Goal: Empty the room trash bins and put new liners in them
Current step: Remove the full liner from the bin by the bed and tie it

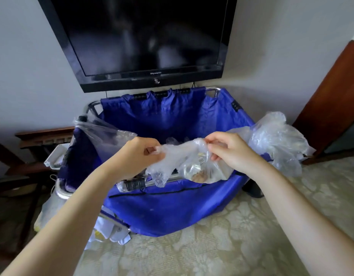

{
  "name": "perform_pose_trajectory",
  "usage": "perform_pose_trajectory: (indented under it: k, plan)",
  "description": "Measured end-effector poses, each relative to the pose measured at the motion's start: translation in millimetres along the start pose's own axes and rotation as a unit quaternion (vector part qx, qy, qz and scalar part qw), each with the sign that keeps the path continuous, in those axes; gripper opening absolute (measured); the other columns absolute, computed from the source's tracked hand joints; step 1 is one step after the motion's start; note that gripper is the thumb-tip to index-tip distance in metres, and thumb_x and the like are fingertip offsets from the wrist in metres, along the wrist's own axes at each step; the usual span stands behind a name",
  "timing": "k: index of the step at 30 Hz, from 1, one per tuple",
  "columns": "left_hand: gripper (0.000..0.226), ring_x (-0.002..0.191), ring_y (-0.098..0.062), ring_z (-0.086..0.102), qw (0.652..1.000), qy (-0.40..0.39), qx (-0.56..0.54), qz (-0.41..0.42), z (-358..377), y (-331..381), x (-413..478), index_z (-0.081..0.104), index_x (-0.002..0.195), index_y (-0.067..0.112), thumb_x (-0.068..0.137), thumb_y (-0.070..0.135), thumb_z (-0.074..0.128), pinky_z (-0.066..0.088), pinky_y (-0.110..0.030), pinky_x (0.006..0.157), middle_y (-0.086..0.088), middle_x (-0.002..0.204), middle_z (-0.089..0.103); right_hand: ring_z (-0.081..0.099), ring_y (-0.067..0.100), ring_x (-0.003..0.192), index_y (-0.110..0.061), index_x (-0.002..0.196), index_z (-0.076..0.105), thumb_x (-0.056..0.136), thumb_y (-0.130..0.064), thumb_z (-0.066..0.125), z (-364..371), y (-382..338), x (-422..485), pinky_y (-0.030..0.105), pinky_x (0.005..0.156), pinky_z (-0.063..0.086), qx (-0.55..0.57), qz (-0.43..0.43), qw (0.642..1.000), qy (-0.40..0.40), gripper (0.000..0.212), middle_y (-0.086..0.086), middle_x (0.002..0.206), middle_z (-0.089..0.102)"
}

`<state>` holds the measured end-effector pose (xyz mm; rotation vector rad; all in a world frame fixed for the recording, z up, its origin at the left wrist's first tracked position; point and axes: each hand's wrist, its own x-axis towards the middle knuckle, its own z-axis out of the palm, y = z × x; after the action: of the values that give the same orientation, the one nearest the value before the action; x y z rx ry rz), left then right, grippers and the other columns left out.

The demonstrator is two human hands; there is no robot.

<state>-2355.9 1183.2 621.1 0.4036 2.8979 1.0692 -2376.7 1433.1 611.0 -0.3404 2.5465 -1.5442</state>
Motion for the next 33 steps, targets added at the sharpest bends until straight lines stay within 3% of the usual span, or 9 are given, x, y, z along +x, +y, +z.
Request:
perform_pose_trajectory:
  k: [4,6,11,15,20,24,29,31,33]
  plan:
    - [0.015,0.051,-0.006,0.039,1.0,0.0,-0.002,-0.014,11.2,-19.6,60.1,0.06,0.081,0.006,0.088,0.019,0.063,0.032,-0.017,0.053,0.007,0.058,0.044,0.058,0.005,0.06,-0.023,0.087,0.062,0.093,-0.004,0.052,-12.4,21.2,62.6,0.014,0.065,0.049,0.0,0.022,1.0,-0.01,0.023,-0.007,0.072,0.061]
    - [0.01,0.054,-0.006,0.04,0.999,-0.005,-0.021,-0.028,16.0,-29.5,90.4,0.059,0.094,0.016,0.088,0.023,0.063,0.034,-0.016,0.053,0.008,0.066,0.047,0.057,0.006,0.061,-0.023,0.087,0.062,0.093,-0.003,0.052,-15.9,31.4,92.2,0.011,0.063,0.048,0.011,0.041,0.999,-0.003,0.023,-0.009,0.072,0.061]
    - [0.032,0.07,-0.004,0.048,0.996,-0.063,-0.035,-0.051,36.4,-57.8,160.5,0.05,0.118,0.029,0.088,0.029,0.062,0.034,-0.012,0.056,0.008,0.088,0.05,0.058,0.008,0.065,-0.021,0.092,0.062,0.095,-0.009,0.051,-10.8,68.1,157.2,0.017,0.068,0.047,0.0,0.104,0.995,0.001,0.016,-0.003,0.076,0.061]
    - [0.033,0.098,-0.013,0.051,0.986,-0.143,-0.045,-0.077,64.6,-85.1,210.5,0.052,0.123,0.026,0.091,0.031,0.06,0.038,-0.022,0.078,0.003,0.114,0.055,0.058,0.008,0.068,-0.021,0.093,0.059,0.097,-0.014,0.048,-6.2,102.3,201.7,0.017,0.067,0.045,-0.011,0.177,0.984,-0.018,0.014,0.002,0.08,0.06]
    - [0.032,0.116,-0.022,0.051,0.972,-0.188,-0.058,-0.129,118.1,-111.0,251.2,0.055,0.125,0.019,0.094,0.029,0.055,0.04,-0.029,0.095,-0.003,0.127,0.054,0.056,0.009,0.067,-0.017,0.1,0.061,0.097,-0.016,0.048,-4.8,153.0,231.3,0.018,0.062,0.044,-0.011,0.268,0.963,-0.029,0.013,0.0,0.078,0.059]
    - [0.036,0.115,-0.025,0.052,0.95,-0.254,-0.057,-0.174,164.1,-122.9,261.7,0.049,0.128,0.017,0.096,0.033,0.05,0.04,-0.027,0.091,-0.005,0.13,0.051,0.057,0.011,0.071,-0.018,0.106,0.059,0.098,-0.017,0.046,-8.4,190.4,245.8,0.02,0.061,0.044,-0.015,0.326,0.943,-0.069,0.015,0.0,0.088,0.06]
    - [0.041,0.125,-0.025,0.046,0.928,-0.297,-0.066,-0.217,207.5,-116.4,265.0,0.044,0.137,0.014,0.099,0.029,0.045,0.037,-0.029,0.101,-0.007,0.141,0.044,0.061,0.019,0.083,-0.019,0.095,0.058,0.099,-0.014,0.045,-22.5,229.4,253.2,0.022,0.064,0.048,-0.055,0.372,0.918,-0.127,0.014,0.003,0.094,0.061]
    - [0.042,0.126,-0.024,0.045,0.916,-0.304,-0.083,-0.246,218.4,-107.3,264.1,0.043,0.138,0.012,0.1,0.027,0.043,0.036,-0.026,0.097,-0.007,0.142,0.044,0.064,0.023,0.087,-0.017,0.092,0.061,0.097,-0.015,0.046,-30.9,245.8,252.6,0.027,0.066,0.05,-0.064,0.401,0.902,-0.146,0.015,0.008,0.104,0.064]
    - [0.041,0.119,-0.023,0.05,0.913,-0.283,-0.097,-0.279,227.8,-100.0,262.2,0.045,0.136,0.009,0.099,0.026,0.045,0.039,-0.026,0.093,-0.009,0.138,0.047,0.061,0.019,0.078,-0.013,0.097,0.062,0.097,-0.015,0.044,-41.5,255.0,251.1,0.025,0.06,0.045,-0.086,0.393,0.896,-0.188,0.018,0.006,0.097,0.064]
